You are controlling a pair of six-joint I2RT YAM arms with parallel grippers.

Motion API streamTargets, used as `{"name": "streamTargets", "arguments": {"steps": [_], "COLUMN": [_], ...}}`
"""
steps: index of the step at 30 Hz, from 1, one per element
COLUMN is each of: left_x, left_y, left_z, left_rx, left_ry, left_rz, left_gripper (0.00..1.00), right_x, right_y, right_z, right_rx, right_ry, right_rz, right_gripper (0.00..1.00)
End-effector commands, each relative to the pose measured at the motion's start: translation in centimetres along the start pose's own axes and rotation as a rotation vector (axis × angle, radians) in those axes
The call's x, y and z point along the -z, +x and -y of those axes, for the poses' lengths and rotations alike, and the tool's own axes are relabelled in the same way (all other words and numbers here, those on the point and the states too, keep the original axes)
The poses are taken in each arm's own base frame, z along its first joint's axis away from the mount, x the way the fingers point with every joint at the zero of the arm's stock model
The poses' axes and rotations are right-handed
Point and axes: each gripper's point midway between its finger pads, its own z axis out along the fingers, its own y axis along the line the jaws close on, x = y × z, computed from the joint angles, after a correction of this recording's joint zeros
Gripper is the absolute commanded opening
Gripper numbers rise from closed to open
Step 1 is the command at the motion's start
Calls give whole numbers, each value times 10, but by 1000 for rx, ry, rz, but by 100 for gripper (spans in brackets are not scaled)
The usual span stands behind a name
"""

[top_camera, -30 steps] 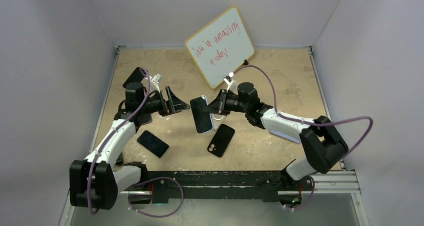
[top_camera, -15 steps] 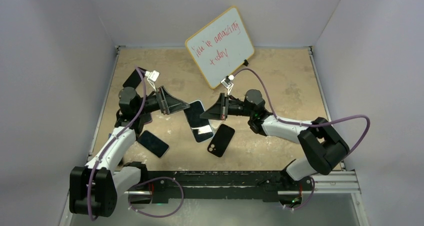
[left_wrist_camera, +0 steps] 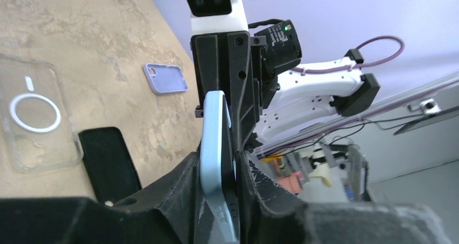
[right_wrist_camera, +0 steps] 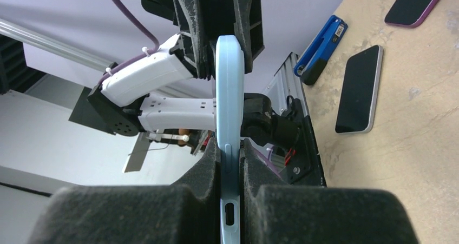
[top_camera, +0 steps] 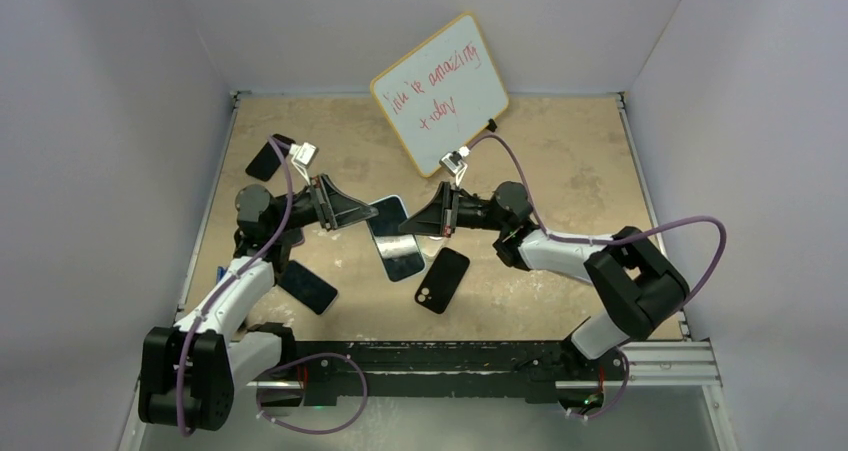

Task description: Put the phone into the phone case

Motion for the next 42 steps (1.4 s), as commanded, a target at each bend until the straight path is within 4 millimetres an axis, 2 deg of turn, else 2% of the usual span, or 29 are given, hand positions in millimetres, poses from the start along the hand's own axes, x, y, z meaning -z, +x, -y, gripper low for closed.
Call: {"name": "streamTargets", "arguments": {"steps": [1,3,8,15,16,18,20,22,24,28,30,33,36,37,39,41,42], "left_x": [-1,-1,-2,-4,-5,-5,-5,-5,-4,-2,-1,-2,-4,-3,1,2,1], "left_y": [-4,-3,-2,-13,-14,-19,-23,-26,-26,-26,-26,-27,-26,-25,-30,-37,-41], "left_z": [12,9,-11,-6,-2,7,15,21,25,44,48,41,21,7,-6,1,8], "left_rx": [-10,4,59,110,131,137,114,84,72,46,43,43,39,49,11,-14,-27], "left_ry": [55,48,-42,-85,-78,-60,-46,-37,-20,66,80,60,-26,-102,-243,-272,-259], "left_rz": [29,31,15,32,36,44,54,62,68,86,90,91,82,70,69,73,74], "left_gripper": [17,0,0,1,6,26,39,45,46,39,26,0,0,0,0,0,4], "right_x": [0,-1,-4,-3,-3,-2,-3,-3,-3,-2,-2,-2,-2,-2,-2,-1,0], "right_y": [-6,-7,-13,-18,-20,-21,-22,-22,-22,-20,-21,-22,-24,-27,-27,-27,-27], "right_z": [-23,-21,-15,-5,-4,-5,-10,-17,-21,-25,-25,-24,-23,-21,-16,-13,-16], "right_rx": [40,24,39,81,90,96,89,79,67,44,53,56,57,69,108,120,124], "right_ry": [-83,-75,-30,57,70,74,55,17,-6,-30,-28,-18,-1,15,62,87,81], "right_rz": [17,20,39,63,71,77,80,81,84,82,88,96,108,117,111,114,119], "right_gripper": [0,0,0,0,0,0,0,0,0,0,0,0,0,0,0,0,0]}}
